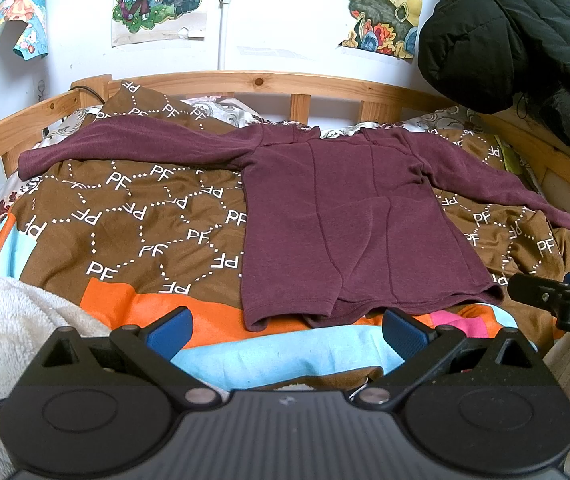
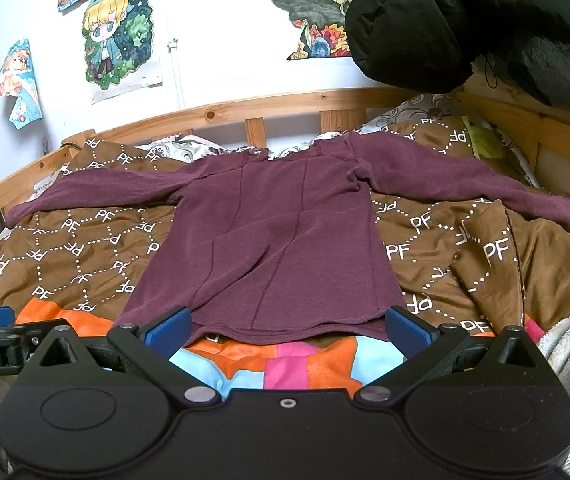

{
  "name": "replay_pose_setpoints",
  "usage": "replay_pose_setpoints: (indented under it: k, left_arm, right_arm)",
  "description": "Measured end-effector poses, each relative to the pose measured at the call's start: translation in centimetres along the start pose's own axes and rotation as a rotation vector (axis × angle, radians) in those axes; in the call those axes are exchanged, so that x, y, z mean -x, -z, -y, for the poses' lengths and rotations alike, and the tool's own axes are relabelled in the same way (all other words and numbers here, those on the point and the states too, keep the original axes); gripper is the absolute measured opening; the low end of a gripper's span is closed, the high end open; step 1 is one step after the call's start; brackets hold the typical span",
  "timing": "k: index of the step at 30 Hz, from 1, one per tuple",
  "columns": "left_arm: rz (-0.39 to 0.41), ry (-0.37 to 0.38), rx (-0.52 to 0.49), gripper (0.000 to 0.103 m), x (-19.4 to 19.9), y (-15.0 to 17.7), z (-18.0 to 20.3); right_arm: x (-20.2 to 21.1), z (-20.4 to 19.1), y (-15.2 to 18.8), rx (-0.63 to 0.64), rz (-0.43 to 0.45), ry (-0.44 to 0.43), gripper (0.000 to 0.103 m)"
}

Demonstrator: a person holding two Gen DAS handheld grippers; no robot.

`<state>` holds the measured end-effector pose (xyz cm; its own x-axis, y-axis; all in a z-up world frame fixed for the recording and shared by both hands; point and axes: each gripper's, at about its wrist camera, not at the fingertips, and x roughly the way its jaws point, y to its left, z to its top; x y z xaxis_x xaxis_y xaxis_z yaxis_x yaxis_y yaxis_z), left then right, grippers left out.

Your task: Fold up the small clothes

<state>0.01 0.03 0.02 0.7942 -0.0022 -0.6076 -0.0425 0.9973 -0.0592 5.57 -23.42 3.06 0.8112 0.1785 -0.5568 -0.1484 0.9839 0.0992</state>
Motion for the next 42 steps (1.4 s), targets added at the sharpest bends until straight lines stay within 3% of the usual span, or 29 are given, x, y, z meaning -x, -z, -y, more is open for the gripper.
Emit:
replay_pose_setpoints:
  k: [5, 9, 14, 17, 21, 26, 32, 36, 42]
  left_arm:
    - [-0.020, -0.011, 0.026, 0.102, -0.2, -1.1, -0.8]
    - [0.003, 0.010, 0.068, 0.102, -1.1, -2.9, -0.8]
    - [0.028, 0.030, 0.032, 0.102, -2.6, -6.7, -0.2]
    - [0.024, 0.047, 0.009, 0.102, -4.1, -9.0, 0.2]
    - [0.005, 0.058, -0.032, 0.102, -6.8, -11.5, 1.0]
    - [-0.018, 0.088, -0.015, 0.102, -10.1, -13.7, 1.2]
    - [-0.028, 0.087, -0.019, 0.102, -14.3, -15.2, 1.0]
    - [-0.046, 0.089, 0.010, 0.102, -17.1, -14.6, 0.3]
    - [-0.121, 0.086, 0.035, 0.102, -21.3, -13.4, -0.5]
  right_arm:
    - [0.3, 0.0, -0.1, -0.007, 0.016, -0.002, 0.103]
    - [1.3, 0.0, -0.9, -0.018, 0.096, -0.004, 0.103]
    - [2.6, 0.9, -2.5, -0.025, 0.237, 0.037, 0.103]
    - [2.6, 2.5, -3.9, -0.063, 0.277, 0.059, 0.103]
    - [2.0, 6.4, -5.8, -0.187, 0.288, 0.092, 0.103]
    - [-0.2, 12.6, -7.7, -0.396, 0.293, 0.183, 0.103]
    - [-3.8, 20.5, -7.9, -0.747, 0.259, 0.295, 0.103]
    - [-6.6, 23.7, -7.8, -0.828, 0.239, 0.371, 0.103]
    - [-10.5, 27.0, -7.1, -0.940, 0.223, 0.390, 0.101]
